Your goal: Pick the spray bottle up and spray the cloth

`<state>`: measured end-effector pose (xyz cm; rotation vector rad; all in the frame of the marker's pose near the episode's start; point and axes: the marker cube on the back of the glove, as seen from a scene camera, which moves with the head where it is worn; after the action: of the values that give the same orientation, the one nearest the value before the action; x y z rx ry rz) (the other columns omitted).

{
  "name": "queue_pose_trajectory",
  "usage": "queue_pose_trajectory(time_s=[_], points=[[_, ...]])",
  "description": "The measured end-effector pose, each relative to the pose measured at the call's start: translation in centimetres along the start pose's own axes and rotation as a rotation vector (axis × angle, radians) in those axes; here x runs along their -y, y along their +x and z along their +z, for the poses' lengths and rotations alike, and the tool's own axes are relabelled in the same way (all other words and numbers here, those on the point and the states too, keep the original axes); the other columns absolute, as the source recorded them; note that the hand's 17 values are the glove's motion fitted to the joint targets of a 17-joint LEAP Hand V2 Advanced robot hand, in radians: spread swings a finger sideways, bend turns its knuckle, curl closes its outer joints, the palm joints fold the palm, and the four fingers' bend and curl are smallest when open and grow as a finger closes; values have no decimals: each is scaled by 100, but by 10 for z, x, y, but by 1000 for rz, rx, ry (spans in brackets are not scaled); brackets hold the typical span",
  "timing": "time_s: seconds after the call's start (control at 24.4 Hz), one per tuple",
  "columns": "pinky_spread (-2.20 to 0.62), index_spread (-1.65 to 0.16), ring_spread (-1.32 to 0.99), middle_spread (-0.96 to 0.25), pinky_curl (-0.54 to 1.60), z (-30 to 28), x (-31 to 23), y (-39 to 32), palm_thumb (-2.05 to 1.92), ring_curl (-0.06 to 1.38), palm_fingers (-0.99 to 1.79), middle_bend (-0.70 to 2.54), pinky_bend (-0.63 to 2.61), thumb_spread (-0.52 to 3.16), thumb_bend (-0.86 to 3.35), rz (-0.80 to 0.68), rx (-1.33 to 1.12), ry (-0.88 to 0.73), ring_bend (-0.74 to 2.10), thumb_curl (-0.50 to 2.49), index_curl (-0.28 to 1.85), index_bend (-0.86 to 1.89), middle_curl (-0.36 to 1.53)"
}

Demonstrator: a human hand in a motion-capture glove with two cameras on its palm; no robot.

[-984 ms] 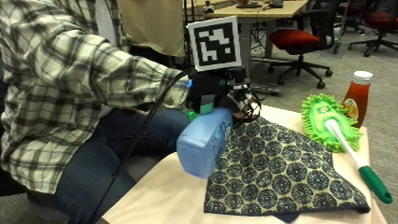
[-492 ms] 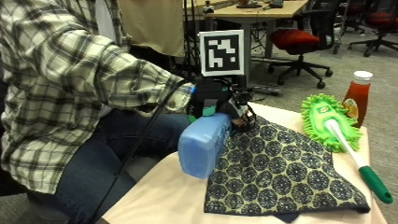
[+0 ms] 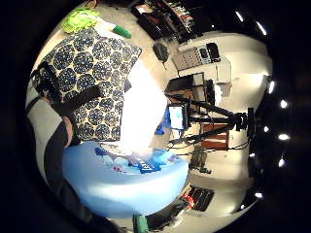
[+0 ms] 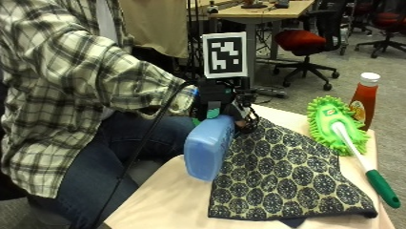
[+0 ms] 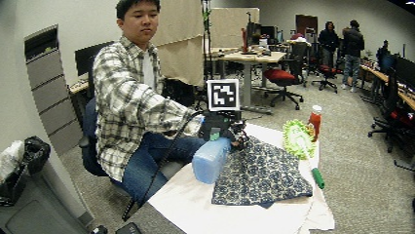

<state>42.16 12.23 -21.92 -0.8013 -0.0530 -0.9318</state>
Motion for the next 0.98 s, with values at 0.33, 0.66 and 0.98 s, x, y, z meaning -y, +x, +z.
queue_pose_trajectory(time_s=[0.33,0.66,0.98], points=[[-19,-27,-20,-16,45,-19,1,16,106,50,136,65,43,-2,-3,143,286,121,71,77,59,37,53],[-19,-28,-20,-16,45,-42,-7,46,106,50,136,64,43,-2,-3,337,903,272,71,77,60,37,53],[-19,-27,-20,-15,45,-60,-12,50,105,50,135,64,42,0,-3,305,1316,486,71,77,60,36,53]])
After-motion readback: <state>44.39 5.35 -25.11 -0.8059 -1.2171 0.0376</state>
